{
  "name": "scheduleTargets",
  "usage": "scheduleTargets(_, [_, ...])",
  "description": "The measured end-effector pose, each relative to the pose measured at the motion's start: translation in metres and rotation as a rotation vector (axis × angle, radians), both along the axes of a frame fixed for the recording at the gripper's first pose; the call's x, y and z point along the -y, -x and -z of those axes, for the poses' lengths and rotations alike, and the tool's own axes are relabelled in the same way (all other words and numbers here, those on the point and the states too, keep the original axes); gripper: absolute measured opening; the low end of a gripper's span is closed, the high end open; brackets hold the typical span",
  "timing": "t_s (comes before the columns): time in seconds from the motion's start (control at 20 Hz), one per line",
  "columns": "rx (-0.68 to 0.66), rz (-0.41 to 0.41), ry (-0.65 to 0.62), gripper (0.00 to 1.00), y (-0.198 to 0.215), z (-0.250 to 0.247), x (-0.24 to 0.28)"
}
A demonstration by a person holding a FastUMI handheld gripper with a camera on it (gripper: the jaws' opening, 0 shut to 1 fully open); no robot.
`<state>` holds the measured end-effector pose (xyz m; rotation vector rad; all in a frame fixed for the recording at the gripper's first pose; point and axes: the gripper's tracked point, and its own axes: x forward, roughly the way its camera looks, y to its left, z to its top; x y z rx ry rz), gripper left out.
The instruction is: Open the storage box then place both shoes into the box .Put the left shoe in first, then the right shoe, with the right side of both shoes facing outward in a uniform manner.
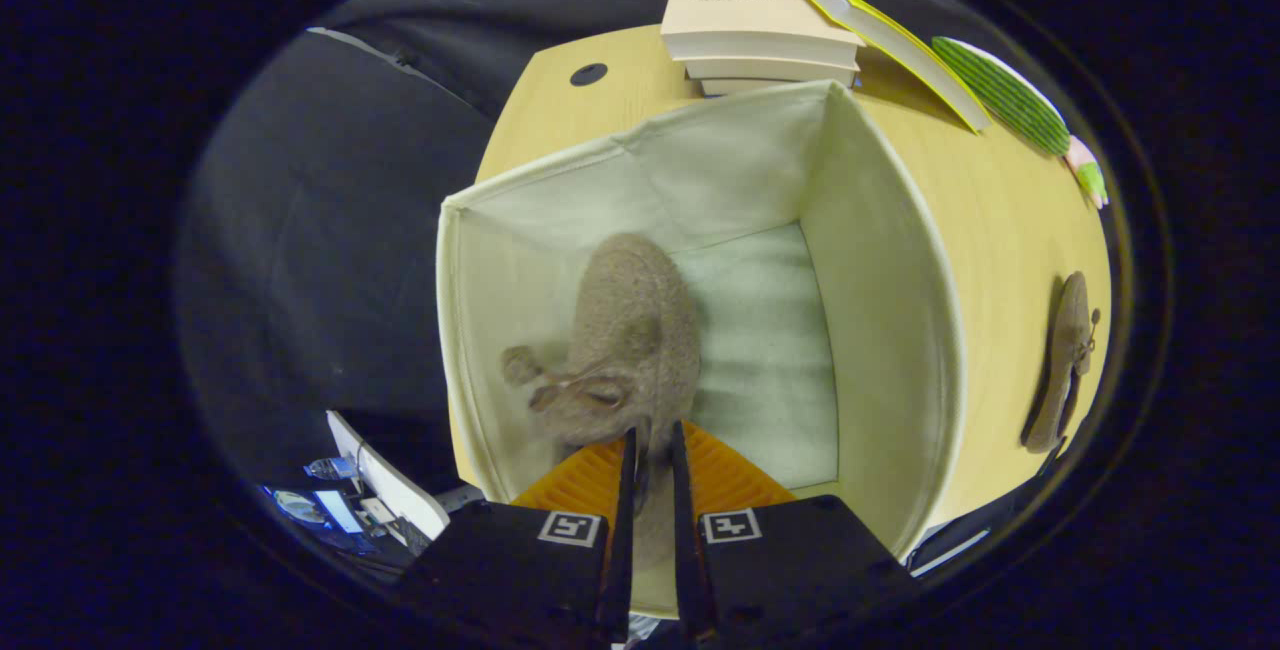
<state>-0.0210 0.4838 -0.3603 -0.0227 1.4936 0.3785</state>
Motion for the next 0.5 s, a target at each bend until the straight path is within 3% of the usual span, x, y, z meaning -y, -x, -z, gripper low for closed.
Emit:
scheduleTargets(0.05, [-0.021, -0.009, -0.011, 0.25, 0.004, 0.000, -0.004])
scheduleTargets(0.2, [-0.019, -0.022, -0.022, 0.55, 0.008, -0.002, -0.001])
scheduleTargets(0.3, [0.035, -0.052, -0.023, 0.68, 0.005, -0.014, 0.004])
scheduleTargets(0.4, [0.088, -0.084, -0.014, 0.79, 0.003, -0.030, 0.013])
scheduleTargets(0.5, [0.131, -0.106, -0.012, 0.81, 0.003, -0.049, 0.026])
